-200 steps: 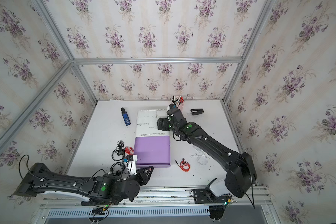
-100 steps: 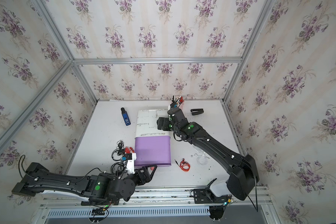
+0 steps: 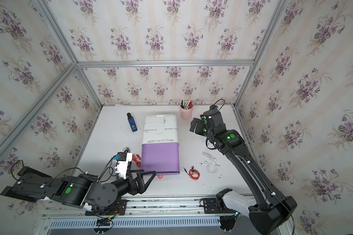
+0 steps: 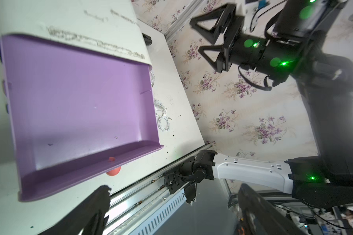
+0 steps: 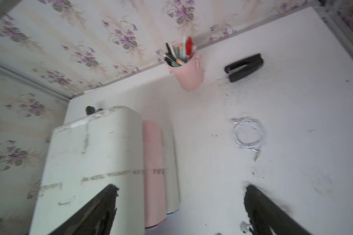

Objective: Place the wired earphones into the drawer by color
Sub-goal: Pick up the wired earphones from the center of the board.

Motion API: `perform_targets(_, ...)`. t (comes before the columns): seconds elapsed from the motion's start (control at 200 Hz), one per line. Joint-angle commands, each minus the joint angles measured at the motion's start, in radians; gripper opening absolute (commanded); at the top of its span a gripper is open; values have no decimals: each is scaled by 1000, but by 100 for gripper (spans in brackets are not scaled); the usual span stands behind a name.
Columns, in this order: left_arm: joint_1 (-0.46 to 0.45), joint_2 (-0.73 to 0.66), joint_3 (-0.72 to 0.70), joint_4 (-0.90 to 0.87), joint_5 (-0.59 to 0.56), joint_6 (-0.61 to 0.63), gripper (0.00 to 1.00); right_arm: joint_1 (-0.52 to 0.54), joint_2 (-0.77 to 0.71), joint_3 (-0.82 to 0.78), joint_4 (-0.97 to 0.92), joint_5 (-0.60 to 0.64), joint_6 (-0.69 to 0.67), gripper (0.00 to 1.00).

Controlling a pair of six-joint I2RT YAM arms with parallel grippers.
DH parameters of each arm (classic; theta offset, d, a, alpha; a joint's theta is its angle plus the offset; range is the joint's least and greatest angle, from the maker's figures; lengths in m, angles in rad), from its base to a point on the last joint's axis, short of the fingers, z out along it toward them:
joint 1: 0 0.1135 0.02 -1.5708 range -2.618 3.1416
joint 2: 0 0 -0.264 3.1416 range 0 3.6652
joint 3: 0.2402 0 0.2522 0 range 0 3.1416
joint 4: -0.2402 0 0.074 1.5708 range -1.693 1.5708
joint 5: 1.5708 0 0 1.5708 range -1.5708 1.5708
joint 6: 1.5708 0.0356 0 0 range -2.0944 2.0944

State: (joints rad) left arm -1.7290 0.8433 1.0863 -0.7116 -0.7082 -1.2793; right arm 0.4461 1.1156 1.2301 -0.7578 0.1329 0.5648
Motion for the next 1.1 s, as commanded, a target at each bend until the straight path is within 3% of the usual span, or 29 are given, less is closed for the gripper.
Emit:
perform_targets(0.0,-10,65,167,-276,-100,146,100,-10,-34,-90,-109,-60,50,99)
perform_targets(0.095,-10,107,327,-396,-193,227,100,-9,-74,-222,-89,-140,100,98)
perform_targets(0.18,-7,96,353,-298,-297,436,100,-10,-119,-330,-81,-163,147,95)
perform_targets(0.245,27,77,363,-268,-313,505,100,-6,-144,-398,-79,-197,173,92)
perform_targets(0.305,140,61,371,-275,-217,535,100,15,-159,-452,-79,-213,198,89)
perform_targets(0.395,379,53,372,-299,31,542,100,78,-166,-515,-81,-209,250,87)
perform_targets(0.47,521,90,389,-316,186,591,100,146,-163,-551,-86,-198,282,86)
perform_targets(0.53,605,164,445,-381,265,625,100,165,-159,-571,-94,-194,297,83)
perform_targets(0.604,684,229,488,-453,285,622,100,177,-162,-593,-92,-193,308,79)
perform_targets(0.764,892,161,338,-247,542,624,100,189,-148,-654,-58,-182,321,70)
perform_targets(0.849,950,171,299,-236,604,614,100,190,-128,-667,-26,-168,322,66)
perform_targets(1.094,980,160,228,-216,631,607,100,190,-36,-671,46,-160,304,58)
